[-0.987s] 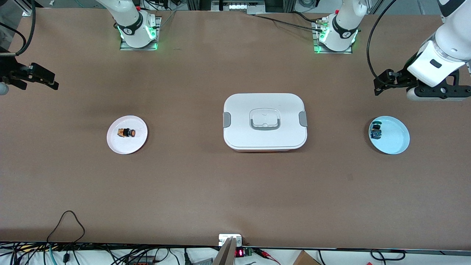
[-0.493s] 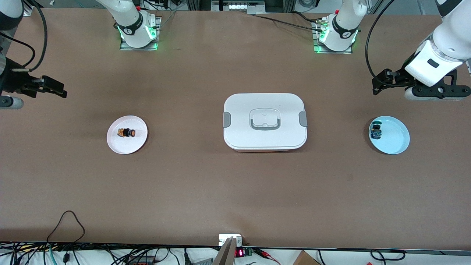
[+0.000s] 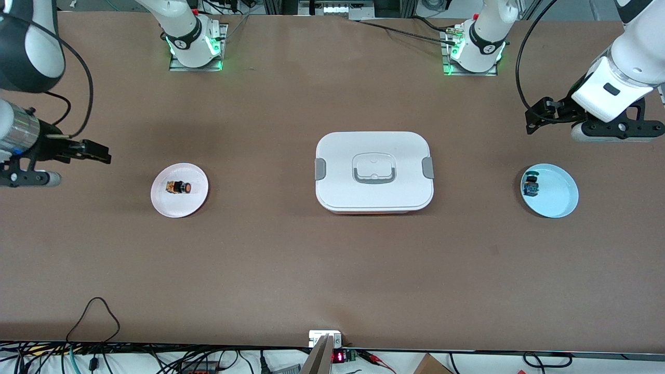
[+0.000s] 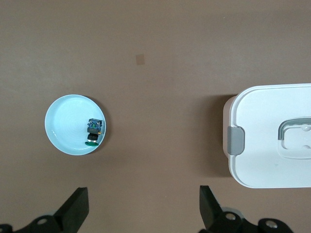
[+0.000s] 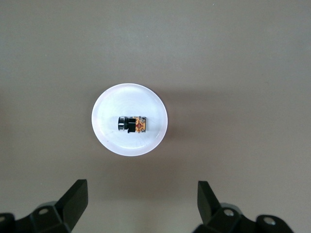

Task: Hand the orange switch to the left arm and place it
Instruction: 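Move the right gripper down over the orange switch on the white plate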

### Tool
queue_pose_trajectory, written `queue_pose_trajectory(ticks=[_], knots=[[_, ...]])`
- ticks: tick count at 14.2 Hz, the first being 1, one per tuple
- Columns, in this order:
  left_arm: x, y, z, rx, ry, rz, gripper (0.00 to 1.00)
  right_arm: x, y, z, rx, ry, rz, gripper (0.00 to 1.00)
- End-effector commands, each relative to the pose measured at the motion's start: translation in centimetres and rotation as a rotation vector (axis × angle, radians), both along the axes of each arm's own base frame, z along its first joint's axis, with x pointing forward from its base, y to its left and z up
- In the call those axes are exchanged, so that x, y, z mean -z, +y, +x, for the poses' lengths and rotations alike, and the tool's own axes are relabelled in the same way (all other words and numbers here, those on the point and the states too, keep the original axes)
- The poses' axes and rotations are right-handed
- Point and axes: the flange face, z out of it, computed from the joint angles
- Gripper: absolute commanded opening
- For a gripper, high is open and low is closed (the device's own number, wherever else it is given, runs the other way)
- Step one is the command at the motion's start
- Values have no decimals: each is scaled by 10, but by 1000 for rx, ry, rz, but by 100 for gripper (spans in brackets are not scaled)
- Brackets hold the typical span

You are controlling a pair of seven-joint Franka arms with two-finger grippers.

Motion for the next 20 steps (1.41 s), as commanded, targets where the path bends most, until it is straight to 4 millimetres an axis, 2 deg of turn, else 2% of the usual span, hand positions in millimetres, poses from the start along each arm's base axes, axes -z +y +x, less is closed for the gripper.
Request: queue_pose_trajectory(ticks=[1,5,9,10,13,17,20], knots=[[-5,-3,2,1,6,-6,100,28,7,14,6,1,-7,100],[-5,-3,2,1,6,-6,100,94,11,9,-3,-22,-11,100],[-5,-3,2,1,6,-6,100,144,11,-7,-5,-48,-10,100],[-5,-3,2,1,6,-6,100,157,17,-11,-16,-59,-11,100],[-5,-3,2,1,6,-6,100,182,39,-17,-54,-61,-13,100],[-5,-3,2,1,6,-6,100,216,42,-19,-62,-50,-20,100],[-5,-3,2,1,6,-6,100,233,45,-20,-74,-31,-22,100]])
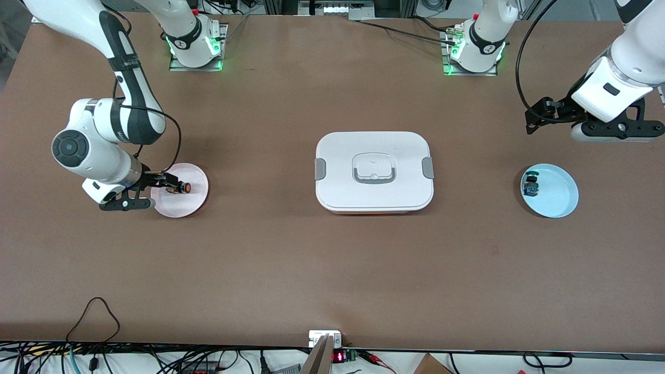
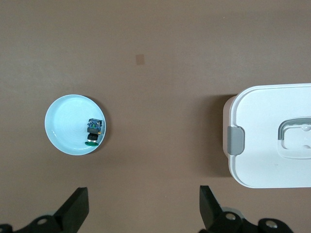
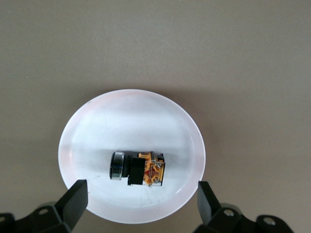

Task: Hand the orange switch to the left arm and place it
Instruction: 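Move the right gripper down over the orange switch on the white plate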

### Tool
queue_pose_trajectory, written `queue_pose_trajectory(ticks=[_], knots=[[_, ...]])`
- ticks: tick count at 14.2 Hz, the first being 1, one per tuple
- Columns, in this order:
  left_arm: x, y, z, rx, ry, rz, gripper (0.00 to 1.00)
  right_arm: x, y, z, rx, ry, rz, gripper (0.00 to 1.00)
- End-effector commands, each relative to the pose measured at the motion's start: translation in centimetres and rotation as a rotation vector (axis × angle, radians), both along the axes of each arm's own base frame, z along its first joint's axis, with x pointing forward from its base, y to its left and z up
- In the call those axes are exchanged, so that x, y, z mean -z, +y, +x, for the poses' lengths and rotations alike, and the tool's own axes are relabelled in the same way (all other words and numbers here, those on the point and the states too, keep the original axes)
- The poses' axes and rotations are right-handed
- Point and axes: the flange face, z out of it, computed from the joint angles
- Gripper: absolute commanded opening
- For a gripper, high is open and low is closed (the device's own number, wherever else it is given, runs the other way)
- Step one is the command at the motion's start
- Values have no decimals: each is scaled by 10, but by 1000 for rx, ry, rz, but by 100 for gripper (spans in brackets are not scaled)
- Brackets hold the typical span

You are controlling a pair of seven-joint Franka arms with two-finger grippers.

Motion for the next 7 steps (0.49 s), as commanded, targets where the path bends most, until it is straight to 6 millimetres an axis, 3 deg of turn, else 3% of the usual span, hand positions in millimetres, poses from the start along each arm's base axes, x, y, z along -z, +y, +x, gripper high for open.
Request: queue_pose_trajectory(ticks=[1,7], knots=[[-5,-3,2,0,9,-5,100,15,2,-2,-1,7,1,100],[-5,-3,2,0,9,-5,100,40,6,-7,-9,45,-5,100]])
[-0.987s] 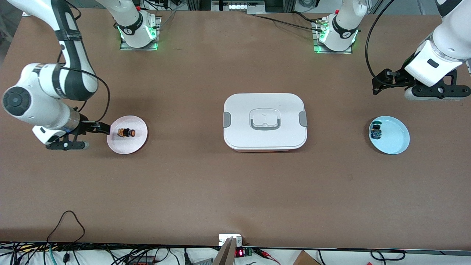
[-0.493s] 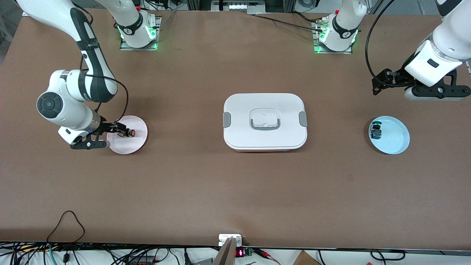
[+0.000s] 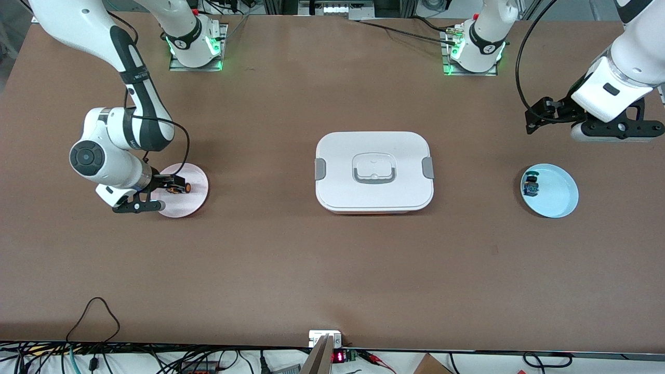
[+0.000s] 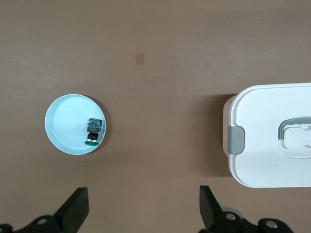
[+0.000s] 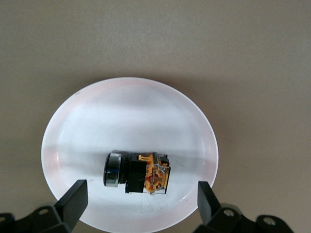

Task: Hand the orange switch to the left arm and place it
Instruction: 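Close the right gripper on the orange switch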

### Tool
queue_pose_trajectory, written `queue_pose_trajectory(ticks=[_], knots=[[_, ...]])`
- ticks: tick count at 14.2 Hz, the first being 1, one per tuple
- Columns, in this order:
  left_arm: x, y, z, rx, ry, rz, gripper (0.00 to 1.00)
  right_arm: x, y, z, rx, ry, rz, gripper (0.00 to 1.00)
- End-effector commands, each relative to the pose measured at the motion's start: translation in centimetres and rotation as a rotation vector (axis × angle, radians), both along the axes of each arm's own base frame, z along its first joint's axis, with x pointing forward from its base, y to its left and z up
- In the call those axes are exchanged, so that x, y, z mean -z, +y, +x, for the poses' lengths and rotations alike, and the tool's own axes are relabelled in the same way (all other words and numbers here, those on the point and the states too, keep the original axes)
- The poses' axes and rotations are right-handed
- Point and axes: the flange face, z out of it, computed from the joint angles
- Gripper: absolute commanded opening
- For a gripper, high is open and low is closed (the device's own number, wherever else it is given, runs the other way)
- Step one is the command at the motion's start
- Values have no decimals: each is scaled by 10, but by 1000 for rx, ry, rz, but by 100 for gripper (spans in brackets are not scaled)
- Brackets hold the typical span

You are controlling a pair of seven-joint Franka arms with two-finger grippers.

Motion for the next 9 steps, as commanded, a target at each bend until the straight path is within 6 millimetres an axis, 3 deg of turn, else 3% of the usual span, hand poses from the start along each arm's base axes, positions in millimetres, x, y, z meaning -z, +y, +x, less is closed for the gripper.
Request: queue_pose_trajectory(ticks=[1,4,9], knots=[[-5,-3,2,0,7,-6,100,12,2,-4,-1,3,3,100],[-5,-3,2,0,7,-6,100,32,1,-16,-5,-13,2,100],[-5,-2,2,-1,7,-6,100,46,10,-21,-13,-6,1,100]])
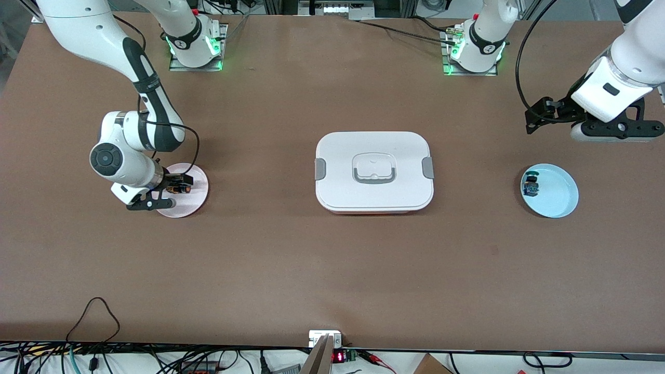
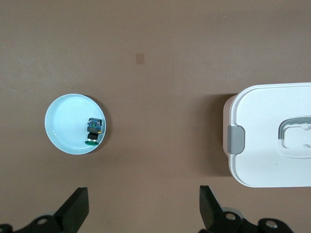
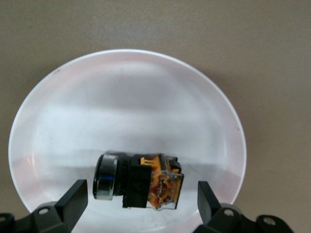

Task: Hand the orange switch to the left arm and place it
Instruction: 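Close the right gripper on the orange switch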

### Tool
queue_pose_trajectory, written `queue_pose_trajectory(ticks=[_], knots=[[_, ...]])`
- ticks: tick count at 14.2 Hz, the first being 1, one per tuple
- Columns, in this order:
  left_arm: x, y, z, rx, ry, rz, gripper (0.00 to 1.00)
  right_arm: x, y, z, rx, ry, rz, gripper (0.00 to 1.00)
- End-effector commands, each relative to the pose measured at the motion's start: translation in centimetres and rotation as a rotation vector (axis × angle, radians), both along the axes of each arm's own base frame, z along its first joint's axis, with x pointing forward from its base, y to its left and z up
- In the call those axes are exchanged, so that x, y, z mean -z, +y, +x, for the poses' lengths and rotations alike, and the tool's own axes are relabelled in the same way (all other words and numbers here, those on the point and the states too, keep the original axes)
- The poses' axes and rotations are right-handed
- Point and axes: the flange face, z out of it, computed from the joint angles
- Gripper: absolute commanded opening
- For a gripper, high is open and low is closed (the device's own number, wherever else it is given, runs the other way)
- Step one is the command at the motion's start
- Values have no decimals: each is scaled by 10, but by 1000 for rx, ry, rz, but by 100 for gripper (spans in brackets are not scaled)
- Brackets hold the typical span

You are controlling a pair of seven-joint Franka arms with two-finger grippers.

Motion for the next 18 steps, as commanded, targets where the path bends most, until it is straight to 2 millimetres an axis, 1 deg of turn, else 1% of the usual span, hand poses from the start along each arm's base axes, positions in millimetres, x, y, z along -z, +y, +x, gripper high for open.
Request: queue_pose_trajectory(ticks=[1,4,6,9,13,15,16,17,18], knots=[[-5,-2,2,-1,6,-6,100,3,4,-3,6,-9,6,100],[-5,-2,2,-1,6,-6,100,10,4,-2,4,-17,6,100],[-5,-2,2,-1,8,-6,100,10,4,-1,6,-23,7,100],[-5,-2,2,-1,6,-6,100,10,4,-1,12,-23,8,96],[-5,-2,2,-1,6,-6,100,14,4,-1,61,-21,42,94],[-5,-2,2,-1,8,-6,100,15,4,-1,59,-19,41,82],[-5,-2,2,-1,8,-6,100,14,4,-2,53,-16,42,67],[-5,-2,2,-3,8,-6,100,14,4,-2,52,-13,42,57],[-5,-2,2,-1,8,-6,100,15,4,-2,49,-10,43,44]])
